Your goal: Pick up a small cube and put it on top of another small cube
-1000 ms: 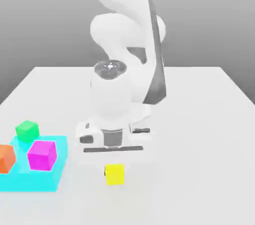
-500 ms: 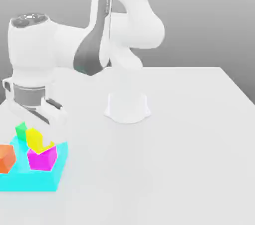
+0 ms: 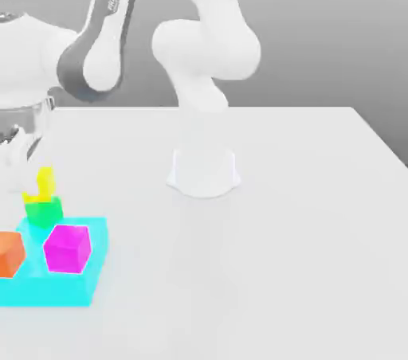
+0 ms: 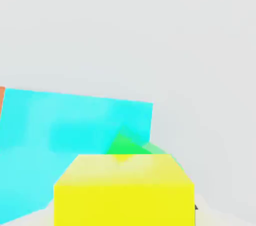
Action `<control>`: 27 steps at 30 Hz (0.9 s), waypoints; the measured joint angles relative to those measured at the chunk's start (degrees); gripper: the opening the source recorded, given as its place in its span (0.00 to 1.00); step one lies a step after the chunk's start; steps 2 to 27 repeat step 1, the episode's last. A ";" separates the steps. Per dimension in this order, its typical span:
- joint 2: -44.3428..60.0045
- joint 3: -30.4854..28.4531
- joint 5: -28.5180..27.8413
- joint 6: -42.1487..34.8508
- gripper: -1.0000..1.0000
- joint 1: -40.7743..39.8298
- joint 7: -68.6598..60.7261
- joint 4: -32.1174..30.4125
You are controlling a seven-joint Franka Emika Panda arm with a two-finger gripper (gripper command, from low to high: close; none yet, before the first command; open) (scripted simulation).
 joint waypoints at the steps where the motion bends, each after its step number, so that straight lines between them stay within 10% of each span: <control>1: 0.00 0.00 0.00 0.00 1.00 0.00 0.00 0.00; 27: 0.00 0.00 0.00 0.00 1.00 0.00 0.00 0.00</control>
